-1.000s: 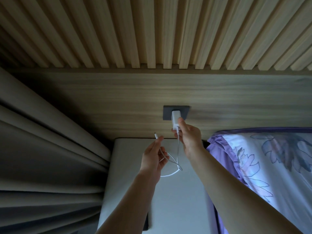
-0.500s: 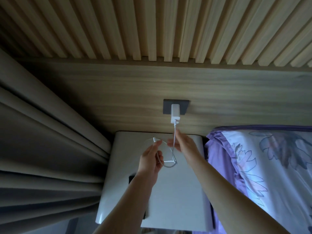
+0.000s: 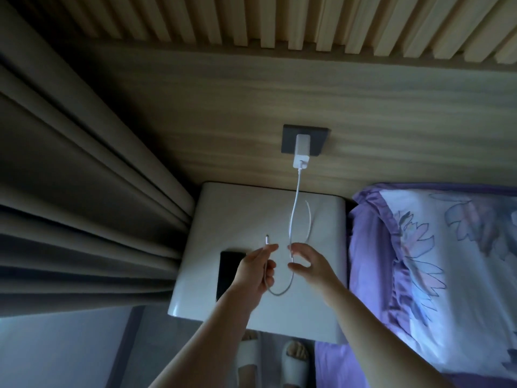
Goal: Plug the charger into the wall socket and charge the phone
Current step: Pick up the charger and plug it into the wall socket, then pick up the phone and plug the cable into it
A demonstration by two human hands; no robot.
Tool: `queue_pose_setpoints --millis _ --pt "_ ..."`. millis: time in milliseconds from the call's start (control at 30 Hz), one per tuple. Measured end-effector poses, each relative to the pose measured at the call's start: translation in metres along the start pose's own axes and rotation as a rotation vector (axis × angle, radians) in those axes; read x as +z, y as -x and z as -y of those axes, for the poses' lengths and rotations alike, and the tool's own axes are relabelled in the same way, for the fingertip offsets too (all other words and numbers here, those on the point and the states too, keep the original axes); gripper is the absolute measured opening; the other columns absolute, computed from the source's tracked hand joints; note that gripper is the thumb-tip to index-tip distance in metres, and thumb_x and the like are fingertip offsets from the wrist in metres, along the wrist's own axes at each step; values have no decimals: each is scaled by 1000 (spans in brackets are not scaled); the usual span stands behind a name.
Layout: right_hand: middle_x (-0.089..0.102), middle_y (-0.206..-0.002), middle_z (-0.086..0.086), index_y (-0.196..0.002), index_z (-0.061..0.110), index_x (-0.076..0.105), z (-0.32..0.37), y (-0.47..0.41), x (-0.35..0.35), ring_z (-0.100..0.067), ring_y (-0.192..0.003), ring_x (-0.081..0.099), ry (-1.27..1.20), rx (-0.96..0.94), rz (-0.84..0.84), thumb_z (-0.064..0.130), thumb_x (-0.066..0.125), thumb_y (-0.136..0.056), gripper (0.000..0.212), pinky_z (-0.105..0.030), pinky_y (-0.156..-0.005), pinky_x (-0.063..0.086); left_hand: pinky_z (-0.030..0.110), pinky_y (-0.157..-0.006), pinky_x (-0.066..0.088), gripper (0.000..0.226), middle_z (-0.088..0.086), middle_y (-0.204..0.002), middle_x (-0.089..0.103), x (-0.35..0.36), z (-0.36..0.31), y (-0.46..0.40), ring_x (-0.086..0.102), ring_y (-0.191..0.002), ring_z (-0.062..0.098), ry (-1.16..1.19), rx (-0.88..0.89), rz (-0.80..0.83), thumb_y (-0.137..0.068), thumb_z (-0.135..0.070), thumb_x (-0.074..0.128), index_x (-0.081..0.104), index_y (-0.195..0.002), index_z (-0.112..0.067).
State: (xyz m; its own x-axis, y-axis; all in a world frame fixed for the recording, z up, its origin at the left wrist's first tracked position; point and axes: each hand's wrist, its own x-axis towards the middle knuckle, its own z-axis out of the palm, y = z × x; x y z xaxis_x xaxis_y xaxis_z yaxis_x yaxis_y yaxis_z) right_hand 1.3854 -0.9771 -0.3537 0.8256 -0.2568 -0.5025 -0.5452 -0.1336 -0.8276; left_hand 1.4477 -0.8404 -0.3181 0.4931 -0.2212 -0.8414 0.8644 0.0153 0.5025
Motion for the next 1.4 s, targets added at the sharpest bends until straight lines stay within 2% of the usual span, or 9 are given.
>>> queue_pose_setpoints --millis 167,333,433,700,867,1000,1100,1233,1400 --pt "62 -120 -4 -125 10 54 -22 26 9 -15 -113 56 105 58 -22 3 65 -82 45 -26 -97 40 17 -38 35 12 2 -65 50 -3 14 8 41 -47 10 -60 3 -35 -88 -24 63 71 -89 -16" --pt "64 -119 4 -113 19 63 -20 43 16 -11 -111 57 81 -2 -41 -1 52 -85 36 -20 -95 40 25 -60 49 13 2 -79 53 -4 23 14 52 -72 15 -113 31 -97 -87 -29 64 73 -90 -20" --pt "71 -104 4 -94 30 67 -3 50 25 -13 -98 65 -128 34 21 -1 45 -84 40 -21 -85 48 32 -69 52 16 3 -91 59 -5 30 18 56 -89 17 -118 34 -88 -89 -27 61 72 -99 -20" --pt "73 -66 5 -81 25 74 4 48 56 -10 -64 68 -430 89 71 9 59 -88 23 -26 -62 57 35 -68 52 16 5 -75 67 -23 47 12 64 -76 21 65 18 -76 -88 -19 60 72 -95 -12" --pt "68 -75 -5 -99 4 64 -18 41 73 -15 -62 64 -523 257 -10 0 54 -88 16 -26 -56 52 31 -70 43 21 8 -78 62 -54 50 -14 56 -75 25 -315 90 -353 -85 -14 54 61 -66 -21" --pt "74 -74 0 -97 11 62 -39 33 90 -9 -58 66 -484 304 -44 3 52 -87 16 -18 -48 44 36 -89 47 40 14 -123 60 -88 60 -40 58 -109 33 -902 161 -484 -90 -17 50 54 -130 -15" --pt "74 -67 0 -94 16 64 -51 28 102 -11 -56 63 -491 318 -51 11 56 -89 11 -21 -50 41 40 -99 41 54 13 -135 47 -105 70 -55 43 -124 31 -1155 173 -508 -89 -31 56 40 -138 -15" --pt "67 -56 0 -85 10 69 -56 25 116 -8 -44 53 -494 289 -106 21 63 -87 13 -19 -45 41 43 -98 42 64 14 -135 44 -111 78 -69 41 -127 31 -1190 97 -539 -83 -37 65 35 -134 -11" --pt "66 -71 -11 -96 1 66 -57 23 128 -12 -53 61 -653 325 -108 5 60 -87 11 -21 -49 49 41 -100 41 71 17 -133 44 -113 82 -80 42 -125 33 -1197 40 -556 -76 -37 73 35 -127 -7"
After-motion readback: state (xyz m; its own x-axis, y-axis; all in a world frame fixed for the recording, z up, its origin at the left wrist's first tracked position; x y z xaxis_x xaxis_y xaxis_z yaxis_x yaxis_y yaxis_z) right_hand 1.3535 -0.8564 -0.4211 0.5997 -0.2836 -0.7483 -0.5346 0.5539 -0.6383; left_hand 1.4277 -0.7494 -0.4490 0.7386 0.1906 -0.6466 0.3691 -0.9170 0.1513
